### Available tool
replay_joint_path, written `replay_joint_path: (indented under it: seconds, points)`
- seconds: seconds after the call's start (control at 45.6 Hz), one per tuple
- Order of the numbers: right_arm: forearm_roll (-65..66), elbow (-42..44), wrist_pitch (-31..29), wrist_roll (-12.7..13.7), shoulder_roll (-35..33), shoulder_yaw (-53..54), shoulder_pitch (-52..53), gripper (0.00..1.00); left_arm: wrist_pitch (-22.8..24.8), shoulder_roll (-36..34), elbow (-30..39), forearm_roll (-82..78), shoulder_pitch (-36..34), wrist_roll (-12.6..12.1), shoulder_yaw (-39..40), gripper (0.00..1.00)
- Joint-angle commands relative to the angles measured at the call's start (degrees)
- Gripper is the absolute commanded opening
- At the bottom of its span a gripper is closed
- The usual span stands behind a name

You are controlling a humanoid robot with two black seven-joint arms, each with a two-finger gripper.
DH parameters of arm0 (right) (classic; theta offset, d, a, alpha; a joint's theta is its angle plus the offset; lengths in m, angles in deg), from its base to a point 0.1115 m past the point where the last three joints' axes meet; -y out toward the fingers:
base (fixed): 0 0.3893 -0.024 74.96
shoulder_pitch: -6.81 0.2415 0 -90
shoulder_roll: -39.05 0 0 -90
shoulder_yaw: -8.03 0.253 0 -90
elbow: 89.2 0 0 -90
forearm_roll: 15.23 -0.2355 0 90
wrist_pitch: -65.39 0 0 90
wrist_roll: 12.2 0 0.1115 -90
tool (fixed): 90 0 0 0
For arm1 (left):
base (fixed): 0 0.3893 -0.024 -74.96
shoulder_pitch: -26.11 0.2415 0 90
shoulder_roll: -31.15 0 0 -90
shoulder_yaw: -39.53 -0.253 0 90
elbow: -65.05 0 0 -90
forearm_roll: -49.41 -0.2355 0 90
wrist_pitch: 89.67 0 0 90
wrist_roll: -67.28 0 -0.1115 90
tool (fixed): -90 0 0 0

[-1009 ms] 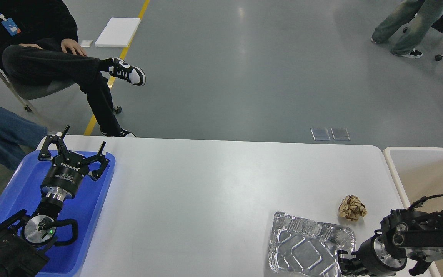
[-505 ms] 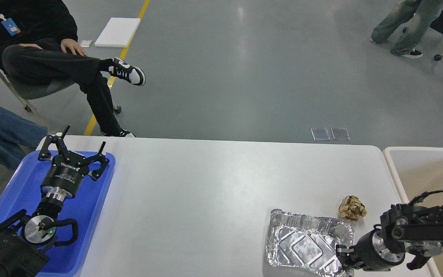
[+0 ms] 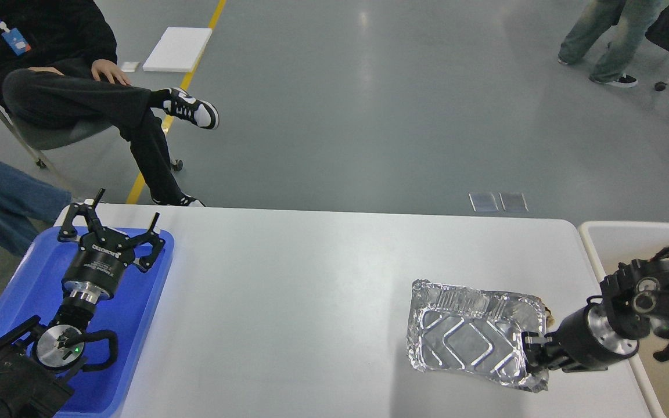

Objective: Tidy desktop
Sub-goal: 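Lift the foil tray and carry it toward the white bin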

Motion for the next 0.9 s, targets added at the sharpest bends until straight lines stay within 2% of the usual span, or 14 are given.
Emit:
replay_joint_path:
  seconds: [0.0, 0.329, 0.68, 0.878]
  points:
    - [-1.86, -4.11, -7.95, -0.07, -1.81, -7.33, 17.67, 0.0, 0.0, 0.0, 0.0, 0.0, 0.01, -0.01, -0.01, 0.99]
    - [-12.59, -4.38, -17.36, -0.07, 4.69, -21.13, 42.2, 0.0, 0.0, 0.09, 0.0, 0.0, 0.01, -0.1, -0.01, 0.99]
    - [-13.03, -4.47, -23.77, -0.07, 5.04, -22.98, 50.73, 0.0, 0.0, 0.0, 0.0, 0.0, 0.01, -0.01, -0.01, 0.99]
    - [-13.29, -4.38, -24.3, -0.07, 4.96, -23.6, 51.88, 0.0, 0.0, 0.09, 0.0, 0.0, 0.01, -0.01, -0.01, 0.99]
